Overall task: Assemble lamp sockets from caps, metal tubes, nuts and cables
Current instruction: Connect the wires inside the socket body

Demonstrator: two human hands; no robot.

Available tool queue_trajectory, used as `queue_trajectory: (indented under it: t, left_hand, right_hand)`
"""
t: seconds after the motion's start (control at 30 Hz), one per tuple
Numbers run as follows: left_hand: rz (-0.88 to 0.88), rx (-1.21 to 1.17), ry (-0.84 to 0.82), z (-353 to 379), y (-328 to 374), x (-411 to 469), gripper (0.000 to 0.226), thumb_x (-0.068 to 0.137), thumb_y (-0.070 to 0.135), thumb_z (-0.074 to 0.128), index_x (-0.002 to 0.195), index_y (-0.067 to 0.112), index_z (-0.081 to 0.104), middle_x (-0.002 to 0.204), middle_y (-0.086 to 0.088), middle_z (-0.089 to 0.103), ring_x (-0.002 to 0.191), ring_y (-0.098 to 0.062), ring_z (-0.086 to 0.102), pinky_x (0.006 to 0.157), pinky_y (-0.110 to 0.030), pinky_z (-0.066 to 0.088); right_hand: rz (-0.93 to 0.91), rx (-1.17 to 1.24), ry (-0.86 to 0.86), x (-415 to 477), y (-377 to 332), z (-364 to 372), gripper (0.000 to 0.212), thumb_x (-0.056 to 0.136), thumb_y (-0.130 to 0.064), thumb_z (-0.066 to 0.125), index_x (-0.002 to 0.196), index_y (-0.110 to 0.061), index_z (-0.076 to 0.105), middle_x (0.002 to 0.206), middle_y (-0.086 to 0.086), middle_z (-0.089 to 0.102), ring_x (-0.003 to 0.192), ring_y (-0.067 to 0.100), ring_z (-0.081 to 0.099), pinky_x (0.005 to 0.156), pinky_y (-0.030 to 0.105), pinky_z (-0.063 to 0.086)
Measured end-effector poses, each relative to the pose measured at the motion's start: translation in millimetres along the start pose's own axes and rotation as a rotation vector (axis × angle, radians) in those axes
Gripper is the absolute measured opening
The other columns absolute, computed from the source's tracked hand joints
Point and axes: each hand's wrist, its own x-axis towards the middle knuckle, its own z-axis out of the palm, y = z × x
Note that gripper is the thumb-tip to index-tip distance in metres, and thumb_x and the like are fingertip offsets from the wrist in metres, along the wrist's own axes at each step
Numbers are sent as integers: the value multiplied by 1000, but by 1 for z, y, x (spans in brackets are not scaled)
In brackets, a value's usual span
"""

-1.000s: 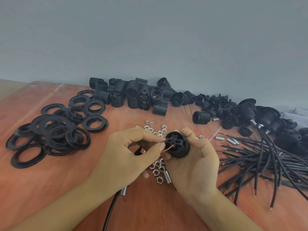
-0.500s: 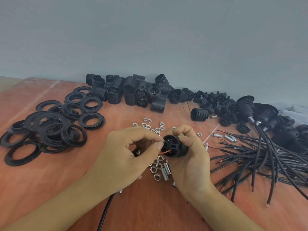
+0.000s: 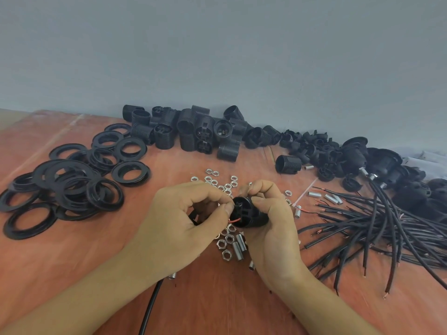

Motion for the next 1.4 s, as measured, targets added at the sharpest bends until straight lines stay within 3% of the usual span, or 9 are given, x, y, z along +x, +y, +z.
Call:
queue_trajectory:
  t: [0.17, 0.3, 0.43, 0.67, 1.0, 1.2, 1.3, 1.4]
  left_hand:
    - [41, 51, -2, -1, -5, 4, 12, 83, 5, 72, 77, 15, 75, 62, 3, 59, 55, -14, 57, 42, -8, 40]
    - [112, 106, 17, -1, -7, 5, 7, 81, 13, 69, 76, 16, 73, 61, 5, 60, 61, -16, 58, 53, -21, 47]
    - [136, 123, 26, -2, -8, 5, 7, 79, 14, 67, 76, 17, 73, 60, 10, 60, 62, -13, 58, 58, -16, 45]
    - [154, 107, 23, -2, -9, 6, 6, 80, 13, 68, 76, 15, 72, 60, 8, 60, 61, -13, 58, 57, -15, 44]
    - [142, 68, 52, 0, -11, 4, 14, 83, 8, 74, 79, 22, 72, 61, 17, 61, 61, -6, 60, 58, -10, 44]
    - [59, -8, 71, 2, -8, 6, 4, 82, 22, 69, 80, 21, 72, 65, 9, 67, 61, -13, 64, 59, -19, 50]
    - [7, -46, 44, 2, -11, 6, 9, 86, 14, 72, 79, 21, 72, 63, 9, 67, 57, -9, 62, 55, -13, 46]
    - [-55, -117, -8, 2, -11, 7, 10, 85, 10, 71, 79, 18, 73, 60, 14, 65, 49, 1, 56, 46, -7, 42]
  right_hand:
    - [-62, -176, -15, -3, 0, -3, 19, 76, -14, 47, 72, -26, 62, 75, -3, 56, 70, 9, 50, 64, 21, 44]
    - [-132, -265, -46, -5, 0, -3, 19, 80, -15, 47, 75, -27, 61, 77, -3, 54, 74, 11, 48, 67, 20, 44]
    - [-177, -331, -76, -8, 1, -1, 16, 84, -14, 46, 80, -23, 58, 77, 0, 51, 72, 13, 45, 66, 22, 42]
    - [-258, -402, -61, -10, 2, 0, 18, 87, -13, 47, 85, -28, 57, 82, -7, 55, 78, 9, 49, 73, 22, 44]
    - [-392, -548, -39, -13, 9, 2, 7, 90, -20, 47, 93, -24, 53, 89, 6, 51, 80, 20, 49, 76, 34, 42]
    - [-392, -451, -30, -10, 2, 3, 7, 88, -25, 52, 94, -25, 53, 84, -10, 57, 78, 8, 54, 72, 23, 47]
    - [-391, -443, -23, -11, 3, 2, 10, 89, -13, 53, 95, -22, 53, 82, -13, 56, 75, 3, 52, 71, 17, 46]
    - [-390, -435, -28, -11, 2, 1, 9, 87, -21, 53, 95, -22, 52, 81, -14, 55, 74, 1, 50, 71, 16, 45]
